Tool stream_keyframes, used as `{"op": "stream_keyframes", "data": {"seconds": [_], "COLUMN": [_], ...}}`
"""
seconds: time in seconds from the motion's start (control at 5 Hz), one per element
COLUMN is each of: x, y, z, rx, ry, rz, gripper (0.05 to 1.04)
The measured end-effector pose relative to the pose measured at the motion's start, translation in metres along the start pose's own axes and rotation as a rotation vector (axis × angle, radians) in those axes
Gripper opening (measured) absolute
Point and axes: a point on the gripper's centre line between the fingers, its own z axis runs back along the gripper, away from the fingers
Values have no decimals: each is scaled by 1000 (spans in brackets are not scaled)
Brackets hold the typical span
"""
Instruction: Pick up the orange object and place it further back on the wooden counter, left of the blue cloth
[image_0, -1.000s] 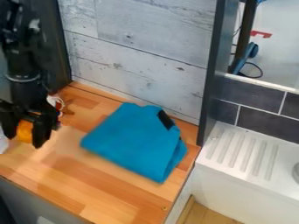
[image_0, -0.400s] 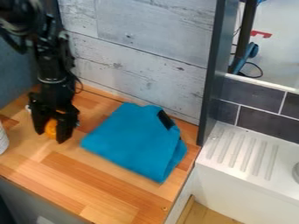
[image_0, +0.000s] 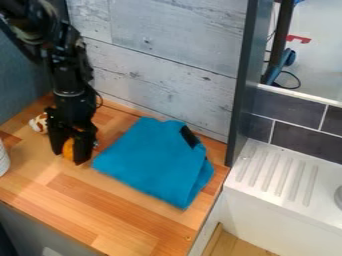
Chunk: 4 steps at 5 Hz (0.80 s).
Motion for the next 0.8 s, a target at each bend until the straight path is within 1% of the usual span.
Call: {"op": "stream_keyframes", "data": {"seconds": [0.2,0.4,0.6,0.8], "x": [-6,-8,-11,-14], "y": [7,8,11,10], "z": [-1,-2,0,13], "rx": [-19,-31,-48,-39], "ry": [6,5,11,-17], "rz": [-7,-17,-39,-51], "gripper": [784,859,1013,1009]}}
